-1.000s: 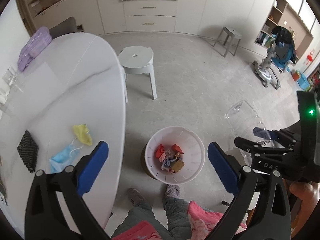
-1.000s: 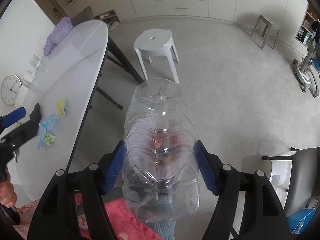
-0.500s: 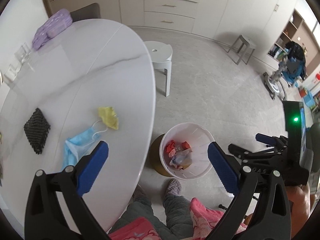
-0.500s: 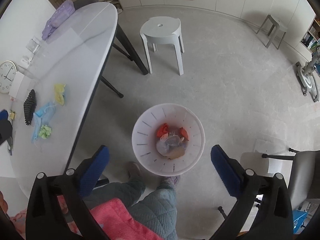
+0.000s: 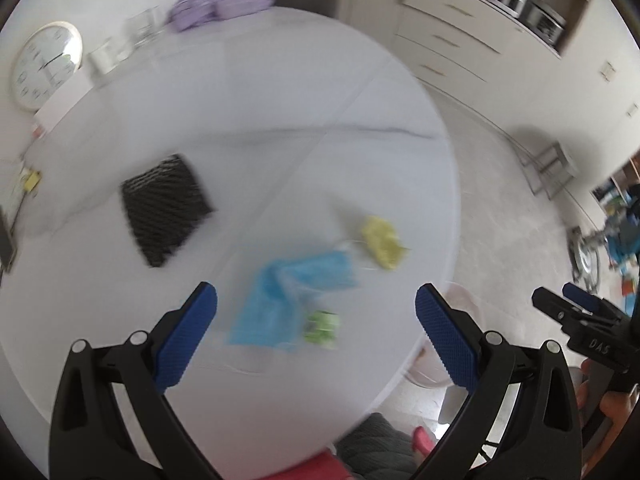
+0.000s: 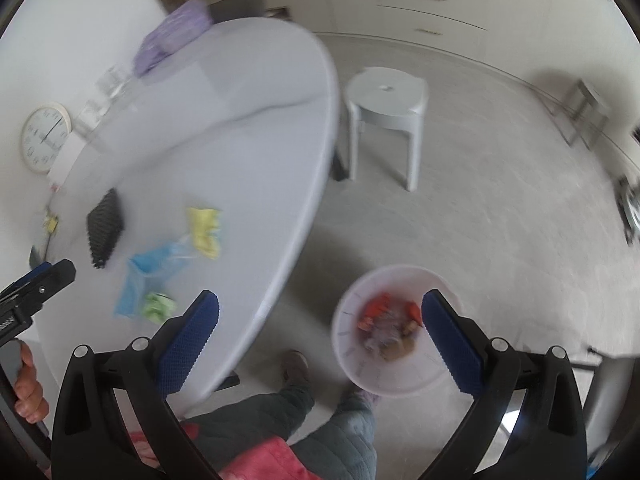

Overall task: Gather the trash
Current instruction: 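Move both tools back over the table toward the mask and yellow cloth, then grasp the yellow cloth with the right tool while the left tool grasps the blue face mask, then carry the yellow cloth and blue mask over the white bin and open both tools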

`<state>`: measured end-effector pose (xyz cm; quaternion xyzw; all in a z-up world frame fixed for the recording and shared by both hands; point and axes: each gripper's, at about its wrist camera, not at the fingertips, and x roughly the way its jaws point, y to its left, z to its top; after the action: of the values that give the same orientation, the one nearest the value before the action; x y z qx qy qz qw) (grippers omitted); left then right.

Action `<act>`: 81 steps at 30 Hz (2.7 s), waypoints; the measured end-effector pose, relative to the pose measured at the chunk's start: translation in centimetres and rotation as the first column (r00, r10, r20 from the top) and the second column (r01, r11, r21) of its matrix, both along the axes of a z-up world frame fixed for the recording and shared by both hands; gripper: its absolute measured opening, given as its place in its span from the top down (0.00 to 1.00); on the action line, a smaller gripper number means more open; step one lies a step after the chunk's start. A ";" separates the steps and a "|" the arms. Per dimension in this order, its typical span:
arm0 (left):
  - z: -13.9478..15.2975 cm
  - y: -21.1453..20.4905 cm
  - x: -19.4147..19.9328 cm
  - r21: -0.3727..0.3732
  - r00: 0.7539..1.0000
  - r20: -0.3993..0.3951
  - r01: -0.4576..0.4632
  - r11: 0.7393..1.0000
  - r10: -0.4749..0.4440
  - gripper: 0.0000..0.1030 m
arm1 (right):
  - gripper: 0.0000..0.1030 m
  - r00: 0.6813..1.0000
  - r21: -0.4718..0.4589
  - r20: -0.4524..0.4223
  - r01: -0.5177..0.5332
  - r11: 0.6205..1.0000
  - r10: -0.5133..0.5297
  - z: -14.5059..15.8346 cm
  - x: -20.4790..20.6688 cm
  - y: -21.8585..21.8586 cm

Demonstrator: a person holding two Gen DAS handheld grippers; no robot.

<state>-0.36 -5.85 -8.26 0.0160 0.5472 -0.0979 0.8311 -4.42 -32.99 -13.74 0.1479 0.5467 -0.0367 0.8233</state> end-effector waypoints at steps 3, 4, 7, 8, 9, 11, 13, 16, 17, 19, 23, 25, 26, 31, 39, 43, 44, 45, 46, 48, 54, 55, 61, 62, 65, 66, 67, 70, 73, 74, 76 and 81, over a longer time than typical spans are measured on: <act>-0.9 3.1 0.5 0.001 1.000 -0.009 -0.004 1.000 0.004 0.08 | 0.02 0.998 0.028 0.008 -0.065 0.997 0.065 -0.5 2.6 2.9; -1.1 3.8 0.5 0.001 1.000 -0.014 -0.001 1.000 0.001 0.08 | 0.02 0.996 0.045 0.012 -0.088 0.995 0.087 -1.0 3.7 3.9; -2.1 6.0 0.7 -0.005 0.999 -0.031 0.010 1.000 -0.011 0.08 | 0.02 0.991 0.057 0.007 -0.131 0.990 0.131 -2.3 6.3 6.2; -2.3 6.4 0.6 -0.007 0.999 -0.038 0.016 1.000 -0.016 0.08 | 0.03 0.990 0.057 0.005 -0.141 0.988 0.141 -2.9 6.8 6.8; -2.7 6.8 0.6 -0.011 0.999 -0.047 0.023 1.000 -0.023 0.08 | 0.06 0.989 0.057 0.000 -0.149 0.987 0.149 -3.3 7.3 7.4; -3.1 7.2 0.6 -0.017 0.998 -0.058 0.038 0.999 -0.039 0.08 | 0.15 0.985 0.060 -0.019 -0.172 0.983 0.173 -4.6 8.5 8.4; -3.5 7.5 0.4 -0.029 0.996 -0.061 0.068 0.997 -0.069 0.08 | 0.24 0.982 0.061 -0.046 -0.181 0.982 0.184 -6.0 9.6 9.1; -4.0 7.2 0.3 -0.025 0.990 -0.059 0.123 0.992 -0.125 0.08 | 0.35 0.978 0.063 -0.079 -0.187 0.980 0.192 -7.6 10.5 9.8; -4.2 7.0 0.3 -0.018 0.988 -0.058 0.142 0.990 -0.143 0.08 | 0.36 0.977 0.066 -0.085 -0.191 0.979 0.197 -7.9 10.8 9.9; -4.5 6.7 0.5 -0.017 0.985 -0.061 0.163 0.986 -0.164 0.08 | 0.44 0.972 0.057 -0.104 -0.207 0.977 0.212 -8.7 11.3 10.3; -5.1 6.0 1.0 -0.034 0.979 -0.087 0.181 0.983 -0.183 0.08 | 0.56 0.963 0.034 -0.127 -0.234 0.972 0.236 -9.5 11.8 11.0; -5.2 5.7 1.0 -0.037 0.976 -0.093 0.192 0.981 -0.195 0.08 | 0.65 0.961 0.013 -0.132 -0.244 0.970 0.243 -9.6 12.0 11.1; -5.2 5.5 0.9 -0.039 0.975 -0.092 0.201 0.979 -0.203 0.08 | 0.65 0.960 0.009 -0.132 -0.247 0.969 0.246 -9.6 12.1 11.0; -5.0 4.3 0.3 -0.034 0.972 -0.086 0.216 0.976 -0.218 0.08 | 0.66 0.958 0.014 -0.126 -0.258 0.966 0.258 -9.4 12.0 10.5; -6.6 1.3 2.5 -0.038 0.959 -0.075 0.270 0.962 -0.272 0.08 | 0.66 0.970 0.007 -0.054 -0.238 0.971 0.238 -5.6 10.7 8.2; -8.3 0.6 4.8 -0.086 0.907 -0.084 0.407 0.909 -0.414 0.19 | 0.65 0.978 0.008 -0.038 -0.205 0.979 0.205 -3.6 8.6 6.3; -8.8 0.5 5.4 -0.090 0.891 -0.092 0.438 0.895 -0.445 0.24 | 0.65 0.980 0.004 -0.037 -0.194 0.981 0.194 -3.3 8.3 5.8; -9.4 0.4 6.1 -0.096 0.868 -0.104 0.477 0.874 -0.485 0.26 | 0.65 0.983 0.001 -0.038 -0.181 0.984 0.180 -3.1 7.8 5.4; -9.9 0.4 6.7 -0.107 0.847 -0.115 0.508 0.854 -0.519 0.28 | 0.65 0.986 -0.002 -0.040 -0.163 0.987 0.163 -2.7 7.1 5.0; -10.7 0.4 7.5 -0.132 0.816 -0.143 0.545 0.828 -0.560 0.31 | 0.65 0.990 -0.006 -0.043 -0.134 0.991 0.133 -2.4 6.1 4.7; -12.9 1.1 8.9 -0.210 0.761 -0.241 0.565 0.798 -0.603 0.75 | 0.65 0.998 -0.009 -0.052 -0.045 0.999 0.044 -2.2 4.1 4.0; -13.0 1.3 8.8 -0.207 0.763 -0.245 0.562 0.801 -0.598 0.79 | 0.65 0.998 -0.008 -0.052 -0.034 0.999 0.033 -2.2 3.7 3.9; -12.5 2.8 9.0 -0.168 0.820 -0.198 0.512 0.843 -0.537 0.92 | 0.65 0.998 -0.005 -0.054 -0.019 1.000 0.019 -2.5 3.2 4.2; -12.2 3.2 9.0 -0.159 0.839 -0.187 0.488 0.858 -0.512 0.93 | 0.65 0.998 -0.005 -0.053 -0.020 1.000 0.020 -2.4 3.2 4.3; -10.8 4.1 8.8 -0.159 0.875 -0.158 0.434 0.887 -0.457 0.93 | 0.65 0.999 -0.009 -0.043 -0.029 1.000 0.029 -1.9 3.0 4.4; -10.3 4.3 8.9 -0.153 0.885 -0.144 0.422 0.894 -0.443 0.93 | 0.65 0.999 -0.009 -0.034 -0.031 0.999 0.030 -1.6 2.8 4.4; -9.3 4.4 8.7 -0.138 0.898 -0.123 0.407 0.903 -0.423 0.93 | 0.65 0.999 -0.006 -0.021 -0.030 1.000 0.030 -1.2 2.5 4.3; -5.5 3.9 7.9 -0.127 0.927 -0.061 0.360 0.924 -0.369 0.93 | 0.65 1.000 0.000 0.009 -0.023 1.000 0.023 -0.2 1.5 3.6; -1.7 1.7 6.2 -0.110 0.940 0.000 0.338 0.935 -0.340 0.93 | 0.65 0.999 -0.002 0.037 0.002 1.000 -0.002 1.0 -0.3 2.2; -0.6 0.6 5.6 -0.112 0.942 0.009 0.335 0.935 -0.336 0.93 | 0.65 0.999 -0.002 0.049 0.021 1.000 -0.021 1.5 -1.3 1.3; 1.6 -2.2 4.2 -0.137 0.937 0.025 0.347 0.928 -0.347 0.93 | 0.65 0.996 -0.013 0.064 0.060 0.998 -0.059 2.2 -3.4 -0.5; 2.9 -12.2 0.1 -0.177 0.893 0.004 0.443 0.879 -0.450 0.93 | 0.65 0.987 -0.059 0.054 0.157 0.986 -0.154 2.6 -8.3 -5.5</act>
<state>-0.26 -18.04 -5.32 0.0674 0.5336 -0.3343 0.7740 -12.76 -38.54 -11.10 0.1651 0.5117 -0.1145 0.8354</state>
